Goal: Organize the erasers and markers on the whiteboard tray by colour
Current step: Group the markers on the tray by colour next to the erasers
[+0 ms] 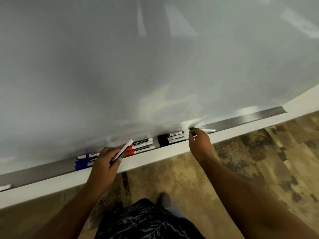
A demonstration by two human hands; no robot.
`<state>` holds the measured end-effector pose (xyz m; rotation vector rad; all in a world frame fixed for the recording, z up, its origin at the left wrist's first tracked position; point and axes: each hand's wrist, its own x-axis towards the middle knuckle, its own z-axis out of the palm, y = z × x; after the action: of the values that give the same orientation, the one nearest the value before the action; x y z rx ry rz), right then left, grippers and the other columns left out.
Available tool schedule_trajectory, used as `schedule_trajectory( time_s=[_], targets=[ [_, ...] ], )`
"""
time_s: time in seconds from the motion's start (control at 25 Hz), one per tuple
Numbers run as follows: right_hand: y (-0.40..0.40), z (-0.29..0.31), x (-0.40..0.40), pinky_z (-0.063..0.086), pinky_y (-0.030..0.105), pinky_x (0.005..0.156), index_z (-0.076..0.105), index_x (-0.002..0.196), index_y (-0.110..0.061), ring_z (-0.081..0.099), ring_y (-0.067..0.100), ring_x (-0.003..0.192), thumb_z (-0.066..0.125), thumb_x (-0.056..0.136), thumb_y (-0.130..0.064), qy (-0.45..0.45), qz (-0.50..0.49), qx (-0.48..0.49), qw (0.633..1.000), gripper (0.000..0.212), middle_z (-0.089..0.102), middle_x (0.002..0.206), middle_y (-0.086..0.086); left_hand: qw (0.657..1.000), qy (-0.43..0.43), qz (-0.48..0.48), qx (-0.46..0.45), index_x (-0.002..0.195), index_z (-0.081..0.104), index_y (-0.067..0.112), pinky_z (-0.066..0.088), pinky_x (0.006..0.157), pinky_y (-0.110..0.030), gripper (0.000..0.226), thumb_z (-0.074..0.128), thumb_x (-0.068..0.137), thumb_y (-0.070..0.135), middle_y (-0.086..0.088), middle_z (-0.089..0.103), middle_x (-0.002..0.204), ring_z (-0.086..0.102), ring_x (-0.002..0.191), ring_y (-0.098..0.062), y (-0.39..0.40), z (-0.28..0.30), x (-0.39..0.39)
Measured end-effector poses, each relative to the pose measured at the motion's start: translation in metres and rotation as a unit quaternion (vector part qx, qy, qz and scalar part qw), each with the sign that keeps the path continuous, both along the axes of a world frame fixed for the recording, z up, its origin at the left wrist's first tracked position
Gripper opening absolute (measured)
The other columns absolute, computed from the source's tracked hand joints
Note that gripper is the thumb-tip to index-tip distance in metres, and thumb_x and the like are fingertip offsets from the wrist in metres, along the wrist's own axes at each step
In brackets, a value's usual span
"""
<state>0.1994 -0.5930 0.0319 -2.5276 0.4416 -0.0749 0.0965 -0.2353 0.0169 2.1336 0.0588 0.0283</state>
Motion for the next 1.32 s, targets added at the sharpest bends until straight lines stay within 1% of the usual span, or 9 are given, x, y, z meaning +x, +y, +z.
schedule_trajectory(
  time_s=[0.2, 0.4, 0.52, 0.64, 0.76, 0.88, 0.96, 1.12, 1.32],
  targets=[
    [-0.067, -0.001, 0.037, 0.045, 0.050, 0.100, 0.050, 0.142, -0.023, 0.049, 0.031, 0.130, 0.050, 0.093, -0.010, 0.187, 0.110, -0.213, 0.953, 0.051, 0.051, 0.144, 0.002, 1.000, -0.019, -0.021, 0.000, 0.124, 0.073, 0.020, 0.044, 0.088, -0.007, 0.037, 0.077, 0.089, 0.008, 0.010, 0.064, 0.108, 0.060, 0.103, 0.003, -0.048, 0.007, 0.018],
    [-0.105, -0.018, 0.055, 0.039, 0.056, 0.110, 0.057, 0.131, -0.026, 0.053, 0.027, 0.126, 0.047, 0.089, -0.001, 0.180, 0.204, -0.282, 0.920, 0.050, 0.055, 0.133, 0.001, 0.999, 0.007, 0.045, -0.006, 0.119, 0.073, 0.027, 0.045, 0.080, -0.006, 0.028, 0.074, 0.093, 0.015, 0.020, 0.068, 0.106, 0.063, 0.100, 0.009, -0.082, 0.009, 0.006],
    [-0.115, -0.022, 0.061, 0.047, 0.044, 0.092, 0.064, 0.116, -0.033, 0.062, 0.025, 0.112, 0.054, 0.091, -0.004, 0.147, 0.271, -0.258, 0.915, 0.039, 0.060, 0.118, -0.003, 0.993, 0.065, 0.098, 0.001, 0.126, 0.070, 0.026, 0.048, 0.083, -0.017, 0.028, 0.064, 0.099, 0.017, 0.010, 0.069, 0.108, 0.062, 0.099, 0.002, -0.088, 0.007, -0.011],
    [-0.117, -0.010, 0.071, 0.050, 0.037, 0.074, 0.067, 0.100, -0.034, 0.066, 0.025, 0.099, 0.063, 0.093, -0.016, 0.125, 0.344, -0.228, 0.902, 0.020, 0.061, 0.104, -0.007, 0.984, 0.099, 0.150, 0.015, 0.127, 0.067, 0.028, 0.043, 0.076, -0.017, 0.026, 0.058, 0.103, 0.021, 0.009, 0.066, 0.105, 0.061, 0.096, -0.003, -0.085, 0.002, -0.026],
    [-0.104, 0.008, 0.074, 0.056, 0.042, 0.078, 0.071, 0.103, -0.033, 0.067, 0.023, 0.094, 0.068, 0.093, -0.015, 0.117, 0.389, -0.163, 0.899, 0.021, 0.063, 0.105, -0.009, 0.975, 0.122, 0.183, 0.040, 0.128, 0.065, 0.025, 0.044, 0.067, -0.023, 0.027, 0.055, 0.103, 0.018, 0.006, 0.063, 0.096, 0.057, 0.079, -0.010, -0.079, 0.000, -0.034],
    [-0.055, 0.015, 0.062, 0.055, 0.040, 0.074, 0.072, 0.104, -0.032, 0.065, 0.015, 0.087, 0.070, 0.095, -0.018, 0.065, 0.466, -0.074, 0.879, 0.017, 0.062, 0.100, -0.012, 0.965, 0.118, 0.224, 0.068, 0.132, 0.064, 0.023, 0.052, 0.083, -0.030, 0.034, 0.060, 0.101, 0.012, 0.001, 0.067, 0.108, 0.062, 0.093, -0.014, -0.045, 0.003, -0.045],
    [-0.007, 0.017, 0.051, 0.049, 0.029, 0.071, 0.072, 0.108, -0.031, 0.062, 0.011, 0.086, 0.066, 0.099, -0.023, 0.041, 0.521, -0.045, 0.851, 0.013, 0.059, 0.097, -0.015, 0.959, 0.105, 0.247, 0.090, 0.123, 0.068, 0.023, 0.051, 0.085, -0.030, 0.031, 0.064, 0.097, 0.007, 0.002, 0.067, 0.106, 0.062, 0.095, -0.010, -0.011, 0.004, -0.049],
    [0.091, 0.016, 0.024, 0.044, 0.026, 0.080, 0.071, 0.121, -0.024, 0.062, 0.014, 0.098, 0.063, 0.101, -0.021, 0.015, 0.585, -0.008, 0.811, 0.022, 0.062, 0.107, -0.008, 0.961, 0.067, 0.238, 0.124, 0.112, 0.077, 0.018, 0.048, 0.081, -0.018, 0.029, 0.071, 0.091, 0.000, 0.003, 0.059, 0.106, 0.057, 0.089, 0.000, 0.061, 0.003, -0.051],
    [0.211, 0.009, -0.013, 0.048, 0.027, 0.086, 0.067, 0.133, -0.025, 0.059, 0.015, 0.107, 0.058, 0.104, -0.027, -0.006, 0.605, 0.011, 0.796, 0.031, 0.063, 0.118, -0.005, 0.963, 0.062, 0.194, 0.174, 0.113, 0.079, 0.014, 0.038, 0.079, -0.005, 0.035, 0.072, 0.086, -0.007, 0.003, 0.059, 0.100, 0.058, 0.089, -0.014, 0.157, 0.000, -0.052]
  ],
)
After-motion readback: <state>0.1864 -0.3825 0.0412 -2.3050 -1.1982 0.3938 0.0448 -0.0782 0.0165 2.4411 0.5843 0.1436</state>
